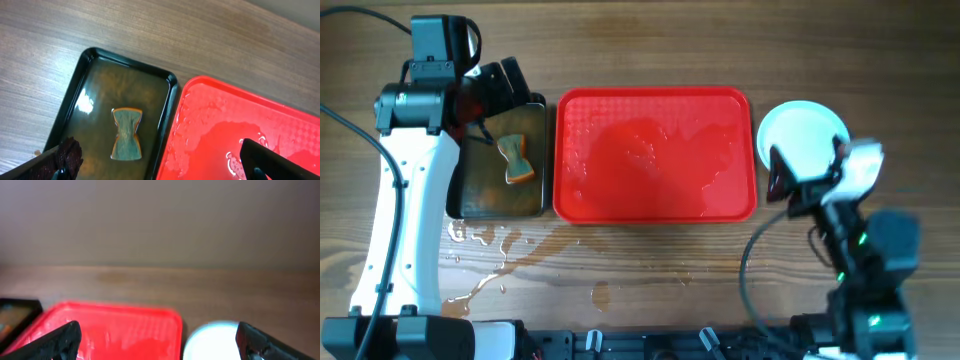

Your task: Clean dirty plates on tray and stack at the side

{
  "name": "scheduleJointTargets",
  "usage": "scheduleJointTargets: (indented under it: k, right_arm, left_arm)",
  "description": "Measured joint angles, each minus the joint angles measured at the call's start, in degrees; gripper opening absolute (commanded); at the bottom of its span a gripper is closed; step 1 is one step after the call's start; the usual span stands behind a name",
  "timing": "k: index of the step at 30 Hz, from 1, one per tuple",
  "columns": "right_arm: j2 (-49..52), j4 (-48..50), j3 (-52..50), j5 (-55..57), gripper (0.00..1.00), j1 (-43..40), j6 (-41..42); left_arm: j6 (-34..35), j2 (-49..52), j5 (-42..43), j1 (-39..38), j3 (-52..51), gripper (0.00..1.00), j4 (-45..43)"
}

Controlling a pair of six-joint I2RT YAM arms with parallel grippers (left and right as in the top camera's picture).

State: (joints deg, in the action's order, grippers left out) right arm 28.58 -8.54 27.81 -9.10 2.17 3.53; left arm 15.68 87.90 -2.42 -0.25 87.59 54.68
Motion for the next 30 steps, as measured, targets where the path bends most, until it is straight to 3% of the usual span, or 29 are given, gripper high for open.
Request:
scheduleJointTargets:
  k: [3, 8, 30]
  right_arm:
    - [-14.6, 3.5, -15.0, 0.0, 1.0, 0.0, 0.3]
    - [-26.5, 7.3, -25.8, 0.2, 1.0, 0.0, 0.3]
    - [-27.5, 8.6, -27.5, 1.7, 1.0, 0.0, 0.3]
  left_arm:
    - [0.0, 0.1, 0.0, 0.0, 0.0, 1.0, 0.0]
    - [0.0, 0.2, 0.2, 0.0, 0.0, 1.0, -0.1]
    - [0.0, -2.2, -0.1, -0.3, -0.6, 1.0, 2.3]
